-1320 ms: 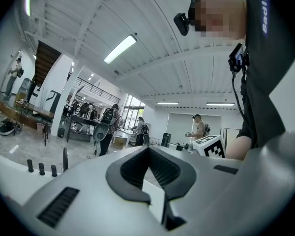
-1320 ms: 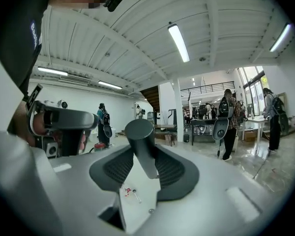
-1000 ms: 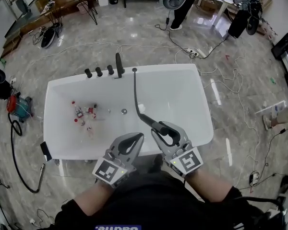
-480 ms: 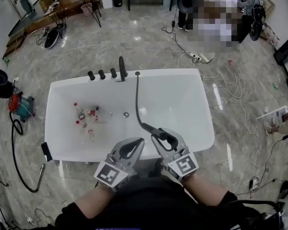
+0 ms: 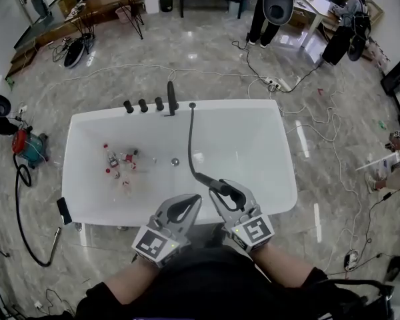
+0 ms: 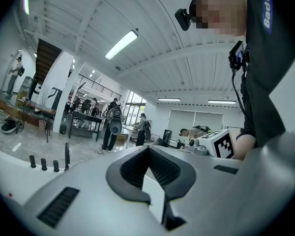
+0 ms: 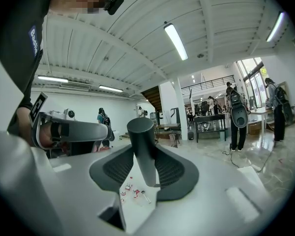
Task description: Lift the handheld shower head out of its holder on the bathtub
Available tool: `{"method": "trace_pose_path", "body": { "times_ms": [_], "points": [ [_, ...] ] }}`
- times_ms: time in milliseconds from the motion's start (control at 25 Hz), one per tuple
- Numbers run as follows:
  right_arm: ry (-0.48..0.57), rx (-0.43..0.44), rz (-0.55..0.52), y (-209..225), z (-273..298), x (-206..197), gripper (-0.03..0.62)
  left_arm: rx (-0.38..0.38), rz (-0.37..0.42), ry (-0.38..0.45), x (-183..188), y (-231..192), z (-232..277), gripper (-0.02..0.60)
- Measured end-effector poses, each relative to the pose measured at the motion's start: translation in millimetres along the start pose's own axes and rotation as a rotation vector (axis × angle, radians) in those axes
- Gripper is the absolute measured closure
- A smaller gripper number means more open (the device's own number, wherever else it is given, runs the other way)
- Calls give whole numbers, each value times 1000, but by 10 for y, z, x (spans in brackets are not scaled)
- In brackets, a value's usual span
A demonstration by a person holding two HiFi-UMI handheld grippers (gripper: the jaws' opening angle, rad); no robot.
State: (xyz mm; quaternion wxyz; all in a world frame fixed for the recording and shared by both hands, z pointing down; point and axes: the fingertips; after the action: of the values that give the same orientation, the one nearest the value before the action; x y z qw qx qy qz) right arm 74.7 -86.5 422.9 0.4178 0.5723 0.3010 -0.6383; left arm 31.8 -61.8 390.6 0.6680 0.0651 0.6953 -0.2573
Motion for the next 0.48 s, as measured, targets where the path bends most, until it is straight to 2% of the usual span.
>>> {"method": "trace_pose_path", "body": {
  "times_ms": [320,480],
  "points": [
    [-11,-18,-5,15,37,17,463,4,2,0,-1,-13,-18,581],
    [-3,5,-11,-31,22,-24,463,7,-3,5,8,6,-41,581]
  ]
}}
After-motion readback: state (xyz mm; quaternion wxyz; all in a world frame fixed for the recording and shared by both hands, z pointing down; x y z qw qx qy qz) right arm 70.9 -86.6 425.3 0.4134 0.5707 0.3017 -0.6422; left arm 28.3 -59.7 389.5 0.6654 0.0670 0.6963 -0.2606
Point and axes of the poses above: the fingertips, and each gripper's own axes: z forward along the fingers, y to its right, x out of its top, and after that the axes turned 11 degrees about -x, right-handed
